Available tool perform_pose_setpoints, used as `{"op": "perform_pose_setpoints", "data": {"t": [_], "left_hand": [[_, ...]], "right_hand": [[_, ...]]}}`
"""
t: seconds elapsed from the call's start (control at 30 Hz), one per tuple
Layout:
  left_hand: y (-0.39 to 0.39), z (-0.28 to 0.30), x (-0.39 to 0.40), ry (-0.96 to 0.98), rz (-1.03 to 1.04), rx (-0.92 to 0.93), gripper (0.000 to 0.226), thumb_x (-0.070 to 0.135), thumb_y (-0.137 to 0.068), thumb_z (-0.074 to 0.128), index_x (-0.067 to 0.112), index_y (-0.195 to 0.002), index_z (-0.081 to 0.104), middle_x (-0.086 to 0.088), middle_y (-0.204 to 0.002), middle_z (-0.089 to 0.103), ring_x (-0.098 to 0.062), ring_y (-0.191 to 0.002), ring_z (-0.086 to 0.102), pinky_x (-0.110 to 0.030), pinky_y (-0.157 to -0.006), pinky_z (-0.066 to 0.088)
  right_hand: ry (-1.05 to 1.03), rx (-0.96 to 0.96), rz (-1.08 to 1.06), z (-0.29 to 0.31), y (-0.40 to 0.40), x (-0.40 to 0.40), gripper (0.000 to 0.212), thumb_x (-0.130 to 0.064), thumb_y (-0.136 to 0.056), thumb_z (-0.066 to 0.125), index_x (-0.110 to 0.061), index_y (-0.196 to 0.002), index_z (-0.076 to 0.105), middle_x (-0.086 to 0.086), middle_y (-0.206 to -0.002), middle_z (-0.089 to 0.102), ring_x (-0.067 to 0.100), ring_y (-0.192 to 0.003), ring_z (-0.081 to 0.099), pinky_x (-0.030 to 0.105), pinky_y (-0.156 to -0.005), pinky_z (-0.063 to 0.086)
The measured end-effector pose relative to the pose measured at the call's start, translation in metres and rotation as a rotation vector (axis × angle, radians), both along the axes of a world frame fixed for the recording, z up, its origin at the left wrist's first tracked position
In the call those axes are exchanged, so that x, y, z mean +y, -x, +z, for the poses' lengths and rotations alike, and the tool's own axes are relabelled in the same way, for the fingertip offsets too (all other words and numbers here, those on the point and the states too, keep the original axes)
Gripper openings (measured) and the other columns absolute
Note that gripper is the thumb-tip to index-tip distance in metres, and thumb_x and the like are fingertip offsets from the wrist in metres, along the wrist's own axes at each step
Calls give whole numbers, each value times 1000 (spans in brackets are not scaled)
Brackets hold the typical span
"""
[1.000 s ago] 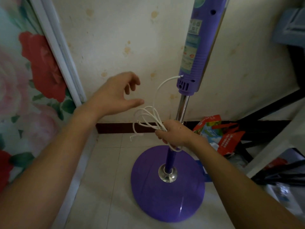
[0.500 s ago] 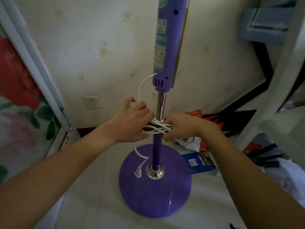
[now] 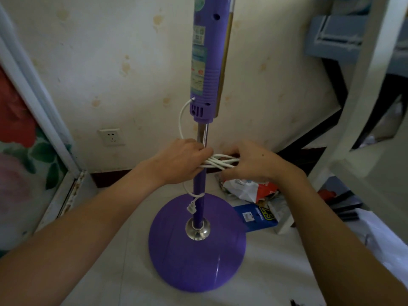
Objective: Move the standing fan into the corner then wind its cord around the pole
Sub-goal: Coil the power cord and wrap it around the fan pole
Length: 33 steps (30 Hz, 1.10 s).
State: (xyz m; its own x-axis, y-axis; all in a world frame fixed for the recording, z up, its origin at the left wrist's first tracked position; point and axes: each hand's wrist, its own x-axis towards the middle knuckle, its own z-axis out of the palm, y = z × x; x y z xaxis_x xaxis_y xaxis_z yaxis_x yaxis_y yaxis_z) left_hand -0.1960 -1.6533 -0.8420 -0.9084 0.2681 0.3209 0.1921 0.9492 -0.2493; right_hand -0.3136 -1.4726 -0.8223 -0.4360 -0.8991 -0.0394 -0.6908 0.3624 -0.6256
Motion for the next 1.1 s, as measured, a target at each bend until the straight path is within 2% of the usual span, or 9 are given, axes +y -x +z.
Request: {"op": "perform_pose_setpoints", "data": {"t": [0.1, 0.2, 0.33, 0.43, 0.53, 0.63, 0.8, 0.9, 1.1], "left_hand": [[-2, 2, 3, -51, 13, -14, 17, 26, -92, 65, 11, -98, 58, -9, -89, 68, -30, -78, 64, -39, -63, 49], [-3, 2, 6, -119, 24, -22, 18, 23, -93, 63, 8, -102, 60, -12, -92, 67, -32, -81, 62, -40, -65, 47], [3, 0, 15, -206, 40, 2, 17, 19, -92, 63, 7, -103, 59, -13, -96, 67, -34, -86, 62, -41, -66, 45], [10, -2, 17, -185, 79, 0, 19, 20, -91, 63, 10, -106, 57, -12, -98, 68, -35, -88, 63, -41, -67, 48], [13, -9, 12, -65, 145, -26, 23, 21, -91, 63, 14, -113, 58, -7, -105, 68, -31, -97, 62, -43, -73, 52], [13, -14, 10, 61, 156, -24, 28, 17, -87, 68, 18, -114, 60, -5, -104, 68, -29, -99, 62, -40, -72, 52], [15, -11, 11, 58, 123, -32, 28, 15, -84, 70, 21, -110, 62, -2, -99, 68, -27, -94, 62, -41, -69, 54], [13, -8, 10, 8, 60, -45, 32, 12, -83, 71, 23, -112, 64, -1, -98, 65, -26, -93, 58, -41, -69, 53], [10, -2, 10, -110, -61, -74, 28, 1, -82, 65, 18, -104, 69, -3, -90, 63, -25, -85, 51, -43, -78, 47]], "right_hand": [[285, -608, -7, -8, 6, 22, 37, -52, -82, 63, -23, -99, 80, 3, -91, 78, 12, -80, 71, 24, -70, 59], [627, -1128, -329, -45, 5, 28, 35, -25, -100, 49, -5, -101, 77, 20, -109, 73, 19, -84, 74, 31, -66, 62], [200, -652, -165, -109, -35, 13, 39, -8, -93, 65, -35, -121, 64, 2, -141, 59, 9, -116, 62, 32, -91, 58], [53, -410, 24, -121, -54, 3, 9, -26, -92, 71, -27, -101, 71, -1, -116, 70, 14, -105, 66, 39, -96, 57], [16, -274, 27, -98, -53, 22, 23, -36, -98, 65, -29, -76, 70, -9, -72, 75, 5, -70, 70, 32, -72, 59], [23, -80, 38, -64, -45, 52, 25, -39, -100, 59, -31, -77, 62, -9, -63, 67, 0, -56, 64, 16, -56, 47], [32, 300, 53, 1, -30, 68, 20, -34, -101, 58, -22, -101, 74, -15, -76, 63, -3, -75, 60, 11, -67, 47], [193, 513, 22, 21, -13, 59, 18, -28, -98, 65, -15, -99, 78, -3, -82, 74, 8, -73, 65, 25, -67, 51], [415, 363, -148, -19, 17, 28, 17, -15, -98, 65, -3, -94, 76, 8, -78, 71, 20, -72, 64, 41, -70, 54]]}}
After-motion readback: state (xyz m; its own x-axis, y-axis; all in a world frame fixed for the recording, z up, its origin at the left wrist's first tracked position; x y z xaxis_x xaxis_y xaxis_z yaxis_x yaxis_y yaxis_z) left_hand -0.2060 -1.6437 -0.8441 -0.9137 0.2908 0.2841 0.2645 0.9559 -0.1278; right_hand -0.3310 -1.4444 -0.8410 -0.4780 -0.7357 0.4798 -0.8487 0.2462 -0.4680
